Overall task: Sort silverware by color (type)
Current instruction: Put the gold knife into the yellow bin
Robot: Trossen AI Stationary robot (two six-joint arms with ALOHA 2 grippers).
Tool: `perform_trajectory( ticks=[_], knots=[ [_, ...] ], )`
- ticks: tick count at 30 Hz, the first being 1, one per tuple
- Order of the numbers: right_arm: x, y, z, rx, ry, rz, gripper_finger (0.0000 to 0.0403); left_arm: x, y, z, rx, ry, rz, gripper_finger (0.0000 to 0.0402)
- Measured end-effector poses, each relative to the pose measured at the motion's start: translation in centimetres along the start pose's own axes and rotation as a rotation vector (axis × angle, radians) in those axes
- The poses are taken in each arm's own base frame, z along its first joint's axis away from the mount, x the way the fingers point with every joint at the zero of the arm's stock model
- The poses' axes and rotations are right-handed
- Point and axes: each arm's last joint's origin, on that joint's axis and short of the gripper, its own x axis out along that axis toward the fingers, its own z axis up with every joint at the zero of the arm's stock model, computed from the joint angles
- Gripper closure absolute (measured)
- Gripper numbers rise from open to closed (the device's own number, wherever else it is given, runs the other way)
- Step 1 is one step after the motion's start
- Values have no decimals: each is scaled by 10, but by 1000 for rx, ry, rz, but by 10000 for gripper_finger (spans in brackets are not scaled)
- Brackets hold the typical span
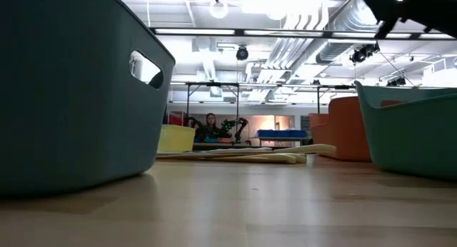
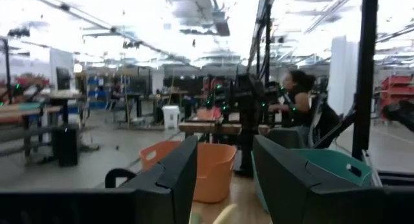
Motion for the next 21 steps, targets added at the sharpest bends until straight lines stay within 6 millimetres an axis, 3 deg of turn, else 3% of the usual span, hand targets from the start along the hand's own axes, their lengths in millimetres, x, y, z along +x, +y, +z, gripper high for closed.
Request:
perform_trajectory(
  ticks=[6, 11, 15, 21],
  knots=[
    [58, 8, -1, -86, 313, -75, 208, 15, 1, 11, -11, 64, 32, 259],
    [99, 14, -12, -124, 707, -120, 208, 23, 0, 10, -26, 127, 27, 259],
    [119, 15, -30, -101, 973, -180, 208, 24, 0, 8, -23, 139, 25, 259],
    [143, 16, -77, -125, 1199, -224, 208, 24, 0, 12, -13, 107, 27, 259]
  ],
)
